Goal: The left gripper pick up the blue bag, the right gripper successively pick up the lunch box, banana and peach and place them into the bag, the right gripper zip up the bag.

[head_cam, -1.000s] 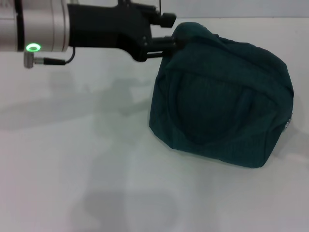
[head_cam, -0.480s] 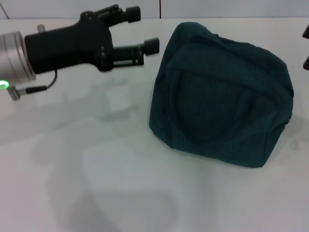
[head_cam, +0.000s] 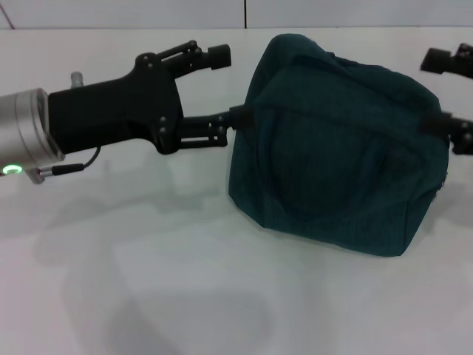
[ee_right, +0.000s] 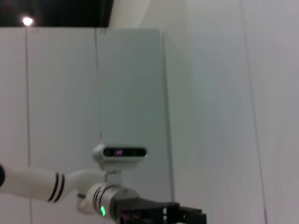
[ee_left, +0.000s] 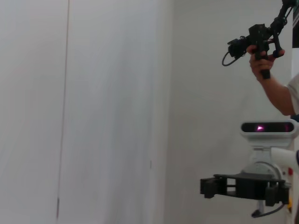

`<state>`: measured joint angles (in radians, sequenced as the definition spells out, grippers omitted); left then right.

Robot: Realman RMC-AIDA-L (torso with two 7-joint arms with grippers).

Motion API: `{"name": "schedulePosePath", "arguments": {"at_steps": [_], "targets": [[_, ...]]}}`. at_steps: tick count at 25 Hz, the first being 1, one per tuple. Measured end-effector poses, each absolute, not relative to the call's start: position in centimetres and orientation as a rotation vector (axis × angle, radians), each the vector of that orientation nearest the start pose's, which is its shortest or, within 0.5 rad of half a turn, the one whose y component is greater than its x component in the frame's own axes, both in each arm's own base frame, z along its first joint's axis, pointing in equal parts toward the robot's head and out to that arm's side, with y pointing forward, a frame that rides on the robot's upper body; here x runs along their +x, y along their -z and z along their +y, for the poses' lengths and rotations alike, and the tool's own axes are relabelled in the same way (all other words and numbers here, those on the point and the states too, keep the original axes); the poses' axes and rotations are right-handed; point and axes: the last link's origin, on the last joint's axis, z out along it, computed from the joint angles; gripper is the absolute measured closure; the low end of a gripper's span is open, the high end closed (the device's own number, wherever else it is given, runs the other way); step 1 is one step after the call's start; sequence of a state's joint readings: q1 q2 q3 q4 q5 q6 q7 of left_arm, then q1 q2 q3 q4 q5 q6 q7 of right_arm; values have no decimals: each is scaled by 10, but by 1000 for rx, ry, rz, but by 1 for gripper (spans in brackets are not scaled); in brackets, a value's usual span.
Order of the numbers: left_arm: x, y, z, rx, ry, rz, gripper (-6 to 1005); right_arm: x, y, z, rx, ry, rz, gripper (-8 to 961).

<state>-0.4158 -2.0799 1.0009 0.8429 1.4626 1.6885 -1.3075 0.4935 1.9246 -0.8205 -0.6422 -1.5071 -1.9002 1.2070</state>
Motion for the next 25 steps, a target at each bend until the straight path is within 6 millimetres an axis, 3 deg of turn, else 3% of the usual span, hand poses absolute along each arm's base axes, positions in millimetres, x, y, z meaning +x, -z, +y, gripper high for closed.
{"name": "schedulePosePath", "arguments": {"at_steps": [13,25], "targets": [[-208,-31,295,-2760,1178,-159,106,220,-69,315,-2714,-1186,58,143],[-212,-28,293,-2772,1175,-193,106,221,-67,316,-2710,-1182,79,143]]}}
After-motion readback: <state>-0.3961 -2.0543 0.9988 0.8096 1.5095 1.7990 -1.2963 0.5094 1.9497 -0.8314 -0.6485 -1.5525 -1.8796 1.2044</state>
